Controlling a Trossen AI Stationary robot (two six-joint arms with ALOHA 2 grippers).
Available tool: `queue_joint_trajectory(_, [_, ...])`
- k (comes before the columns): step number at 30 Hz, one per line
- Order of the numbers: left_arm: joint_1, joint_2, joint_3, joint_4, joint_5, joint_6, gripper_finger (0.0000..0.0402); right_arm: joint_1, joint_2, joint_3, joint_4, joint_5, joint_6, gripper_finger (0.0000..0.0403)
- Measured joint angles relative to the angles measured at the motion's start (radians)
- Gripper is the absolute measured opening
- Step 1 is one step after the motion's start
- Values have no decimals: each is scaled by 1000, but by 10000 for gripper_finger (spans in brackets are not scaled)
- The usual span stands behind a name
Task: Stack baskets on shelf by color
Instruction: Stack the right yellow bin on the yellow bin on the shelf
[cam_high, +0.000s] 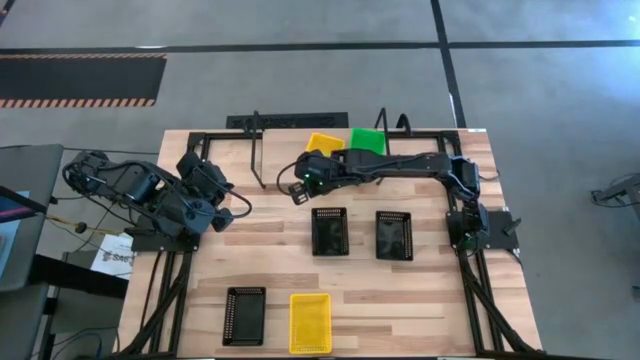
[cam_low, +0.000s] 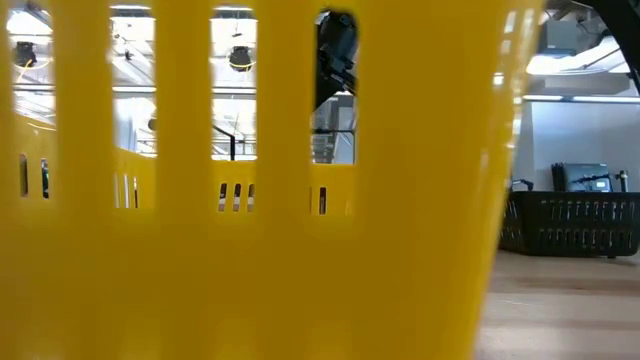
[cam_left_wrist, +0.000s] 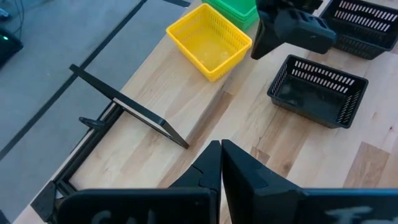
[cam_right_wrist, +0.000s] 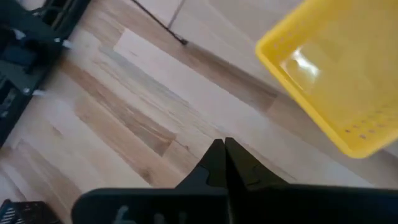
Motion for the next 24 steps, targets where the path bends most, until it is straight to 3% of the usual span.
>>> queue_joint_trajectory(18, [0,0,0,0,0,0,0,6,0,-2,-11,21,-165,1])
queue_joint_trajectory(24, [0,0,0,0,0,-1,0,13,1,-107,31,-7,-206,1])
